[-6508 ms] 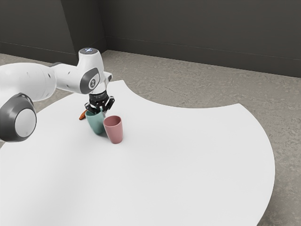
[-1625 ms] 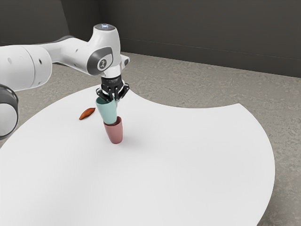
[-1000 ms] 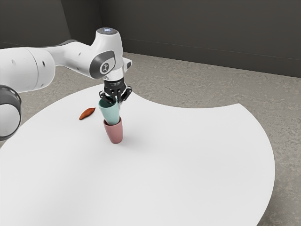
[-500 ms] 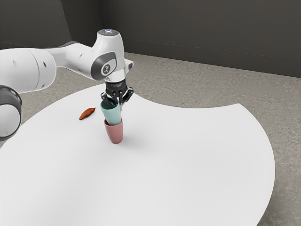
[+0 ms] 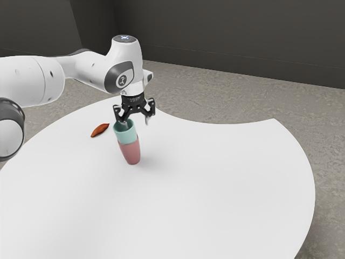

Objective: Place the left cup onto the right cup

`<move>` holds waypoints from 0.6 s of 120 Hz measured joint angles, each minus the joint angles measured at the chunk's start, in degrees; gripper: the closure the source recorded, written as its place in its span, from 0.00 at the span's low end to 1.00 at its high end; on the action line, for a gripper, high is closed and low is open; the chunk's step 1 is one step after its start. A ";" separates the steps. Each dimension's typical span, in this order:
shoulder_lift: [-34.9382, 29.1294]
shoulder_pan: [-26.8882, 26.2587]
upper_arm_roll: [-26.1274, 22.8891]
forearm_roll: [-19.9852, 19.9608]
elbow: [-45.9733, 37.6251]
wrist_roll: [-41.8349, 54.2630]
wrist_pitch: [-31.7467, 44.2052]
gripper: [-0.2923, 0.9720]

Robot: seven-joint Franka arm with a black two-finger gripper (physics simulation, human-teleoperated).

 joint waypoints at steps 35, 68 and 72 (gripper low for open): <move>-4.21 -1.39 -0.55 -0.02 0.00 0.05 -0.39 0.27; -20.89 -1.62 -3.36 -4.04 -3.84 2.26 -10.47 0.24; -23.84 -1.66 -3.29 -4.31 -5.96 3.22 -11.90 0.24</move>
